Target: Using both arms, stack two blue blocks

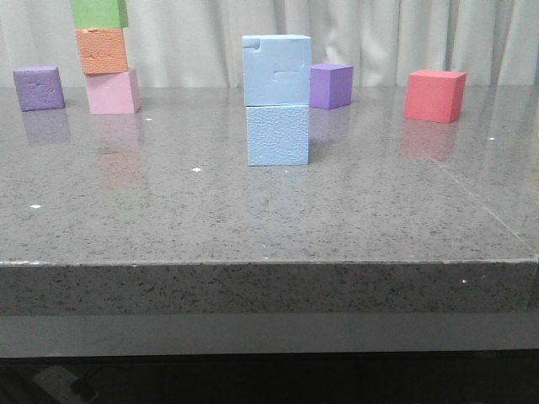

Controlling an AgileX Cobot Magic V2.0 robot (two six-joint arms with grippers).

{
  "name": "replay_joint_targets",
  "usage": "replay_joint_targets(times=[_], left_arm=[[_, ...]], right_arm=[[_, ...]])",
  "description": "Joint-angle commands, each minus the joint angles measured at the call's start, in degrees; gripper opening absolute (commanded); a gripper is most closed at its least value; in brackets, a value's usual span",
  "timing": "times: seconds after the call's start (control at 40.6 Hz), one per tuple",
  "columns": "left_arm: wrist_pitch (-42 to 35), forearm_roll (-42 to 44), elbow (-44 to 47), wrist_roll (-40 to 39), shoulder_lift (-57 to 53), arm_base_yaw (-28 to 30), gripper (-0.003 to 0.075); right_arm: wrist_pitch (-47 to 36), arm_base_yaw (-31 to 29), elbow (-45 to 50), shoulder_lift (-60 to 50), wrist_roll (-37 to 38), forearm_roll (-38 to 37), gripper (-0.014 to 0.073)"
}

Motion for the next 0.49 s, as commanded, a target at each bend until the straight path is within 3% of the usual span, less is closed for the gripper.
replay_joint_targets(times=[0.0,0.172,0.32,0.468], left_arm=[[-4.9,-0.4,0.0,-0.7,-1.1,0.3,-0.0020],[-4.9,-0.4,0.0,-0.7,-1.1,0.3,-0.0020],[-4.9,-0.4,0.0,-0.7,-1.0,0.3,-0.0020],[-4.9,-0.4,0.0,-0.7,-1.0,0.3,-0.0020]], right_arm=[[-3.5,-0.4,-1.5,-0.3,-0.4,-0.7,-0.0119],[-3.4,-0.2,-1.5,-2.5,-0.4,-0.5,-0.0119],[-5.9,-4.2,1.2,-8.1,-0.4,-1.8,-0.0119],[-14.7,-9.9,9.0,-16.8,-0.4,-2.5,-0.0119]])
